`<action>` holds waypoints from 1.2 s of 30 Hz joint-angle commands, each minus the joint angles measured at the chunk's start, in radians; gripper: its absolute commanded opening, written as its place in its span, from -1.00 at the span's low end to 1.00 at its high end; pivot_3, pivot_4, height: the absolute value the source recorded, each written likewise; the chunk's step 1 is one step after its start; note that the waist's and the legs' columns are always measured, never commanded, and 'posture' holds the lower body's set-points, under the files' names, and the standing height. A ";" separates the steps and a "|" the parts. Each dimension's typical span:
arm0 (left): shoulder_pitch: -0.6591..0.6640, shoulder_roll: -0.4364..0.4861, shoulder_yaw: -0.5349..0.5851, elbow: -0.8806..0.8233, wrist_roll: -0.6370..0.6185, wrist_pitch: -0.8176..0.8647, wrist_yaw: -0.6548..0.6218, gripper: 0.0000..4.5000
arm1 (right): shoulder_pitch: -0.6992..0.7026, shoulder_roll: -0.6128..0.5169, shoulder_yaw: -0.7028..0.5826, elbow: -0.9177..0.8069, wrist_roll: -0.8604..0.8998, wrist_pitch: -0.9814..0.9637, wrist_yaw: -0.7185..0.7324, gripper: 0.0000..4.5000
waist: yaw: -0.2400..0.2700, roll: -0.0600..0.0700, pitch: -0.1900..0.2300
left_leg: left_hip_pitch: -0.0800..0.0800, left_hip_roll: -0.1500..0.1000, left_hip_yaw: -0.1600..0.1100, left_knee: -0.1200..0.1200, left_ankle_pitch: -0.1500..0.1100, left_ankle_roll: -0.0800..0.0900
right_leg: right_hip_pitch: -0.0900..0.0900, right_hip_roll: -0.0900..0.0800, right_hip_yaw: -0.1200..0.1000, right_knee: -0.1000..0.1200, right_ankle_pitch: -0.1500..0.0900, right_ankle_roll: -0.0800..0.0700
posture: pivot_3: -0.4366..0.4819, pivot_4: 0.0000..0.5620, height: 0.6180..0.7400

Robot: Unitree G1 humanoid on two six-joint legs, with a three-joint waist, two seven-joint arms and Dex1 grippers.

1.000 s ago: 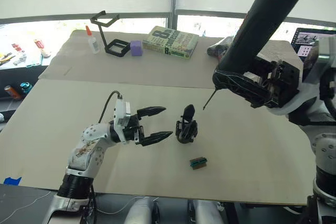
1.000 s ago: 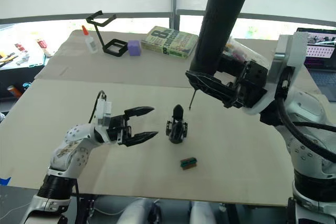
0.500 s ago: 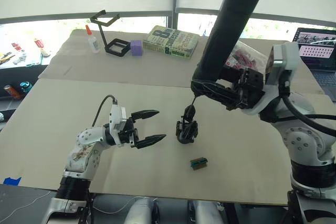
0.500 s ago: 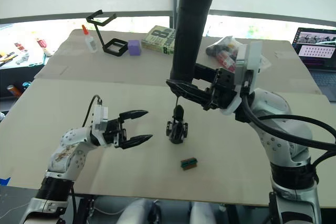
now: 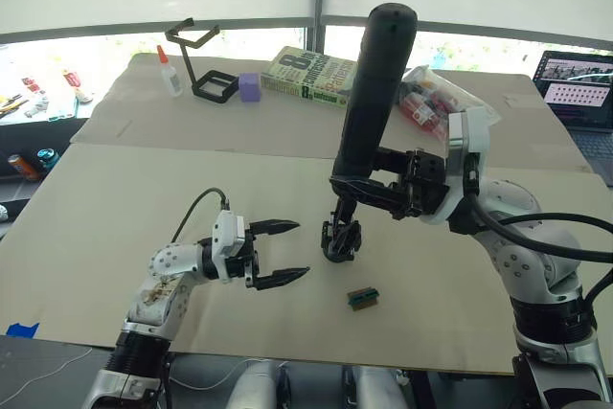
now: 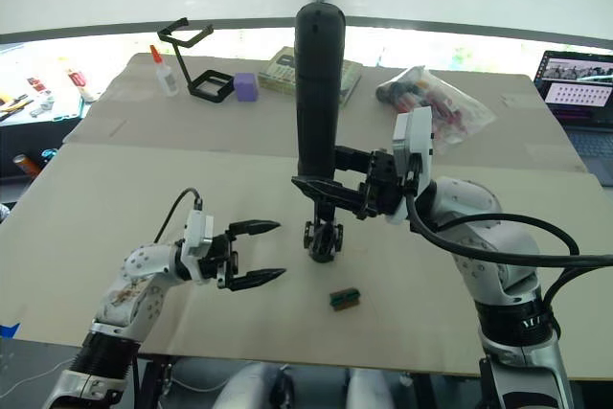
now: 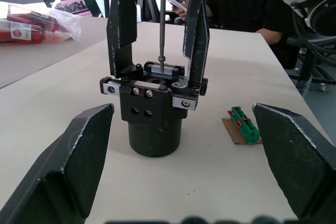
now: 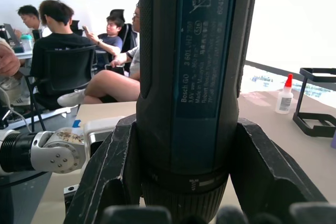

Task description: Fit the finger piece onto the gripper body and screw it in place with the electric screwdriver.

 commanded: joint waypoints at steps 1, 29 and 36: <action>0.004 0.001 -0.006 -0.003 0.006 -0.029 -0.013 1.00 | -0.006 0.005 -0.022 -0.029 0.003 -0.015 0.011 -0.14 | 0.000 0.000 0.000 | 0.000 0.000 0.000 0.000 0.000 0.000 | 0.000 0.000 0.000 0.000 0.000 0.000 | -0.05 -0.47 1.00; -0.006 0.007 -0.029 -0.062 0.014 0.027 0.032 1.00 | 0.016 0.015 -0.038 -0.062 0.037 0.025 0.010 -0.14 | 0.000 0.000 0.000 | 0.000 0.000 0.000 0.000 0.000 0.000 | 0.000 0.000 0.000 0.000 0.000 0.000 | -0.05 -0.47 1.00; -0.008 0.007 -0.034 -0.060 0.015 0.030 0.036 1.00 | 0.009 0.016 -0.055 -0.058 0.056 0.037 -0.002 -0.14 | 0.000 0.000 0.000 | 0.000 0.000 0.000 0.000 0.000 0.000 | 0.000 0.000 0.000 0.000 0.000 0.000 | -0.05 -0.47 1.00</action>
